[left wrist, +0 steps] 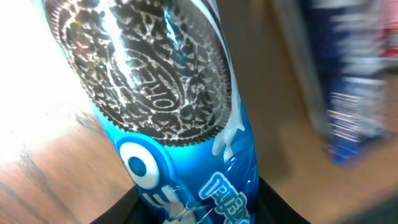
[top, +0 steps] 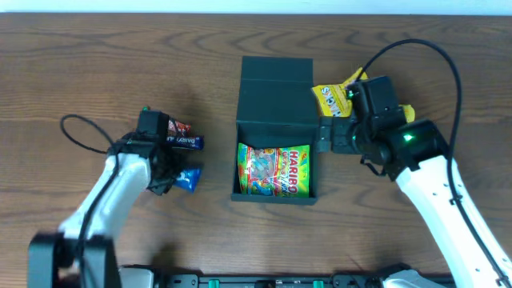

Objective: Pack container
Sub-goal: 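Reach left gripper to the blue Oreo pack and grasp it, then carry the Oreo pack over the box and lower it in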

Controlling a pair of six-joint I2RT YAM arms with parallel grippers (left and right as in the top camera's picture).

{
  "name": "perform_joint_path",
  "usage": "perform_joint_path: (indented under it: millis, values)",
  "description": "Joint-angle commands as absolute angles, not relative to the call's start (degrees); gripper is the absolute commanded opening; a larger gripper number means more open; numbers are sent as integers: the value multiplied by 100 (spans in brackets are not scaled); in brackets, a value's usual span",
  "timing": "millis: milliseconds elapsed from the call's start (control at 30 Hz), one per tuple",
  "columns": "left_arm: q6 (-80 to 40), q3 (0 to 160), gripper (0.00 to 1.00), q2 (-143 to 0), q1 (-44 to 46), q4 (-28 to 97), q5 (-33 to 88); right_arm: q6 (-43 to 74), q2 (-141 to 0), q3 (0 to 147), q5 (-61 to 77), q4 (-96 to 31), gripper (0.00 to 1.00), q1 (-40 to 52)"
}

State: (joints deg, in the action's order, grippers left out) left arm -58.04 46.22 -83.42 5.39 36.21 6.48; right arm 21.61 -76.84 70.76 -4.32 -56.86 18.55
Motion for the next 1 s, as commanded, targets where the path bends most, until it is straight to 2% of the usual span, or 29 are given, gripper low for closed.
perform_joint_path:
  millis: [0, 200, 433, 700, 833, 967]
  values:
    - [-5717, 4998, 6, -7575, 683, 3529, 685, 2071, -7688, 7037, -493, -5723, 99, 1564]
    - [-6523, 5094, 6, -6965, 1695, 1938, 683, 2235, -7688, 7037, -489, -5758, 99, 1127]
    - [-7282, 5186, 6, -7913, 3131, 392, 200, 2375, -7688, 7037, -489, -5953, 99, 751]
    - [-7929, 6206, 6, -9411, 3905, 272, 132, 2416, -7688, 7037, -489, -6202, 99, 451]
    - [-7994, 6554, 5, -9828, 4021, 276, 150, 2414, -7688, 7037, -491, -6278, 99, 436]
    - [-8593, 6554, 6, -9911, 4023, 471, 276, 2414, -7688, 7037, -491, -6298, 99, 436]
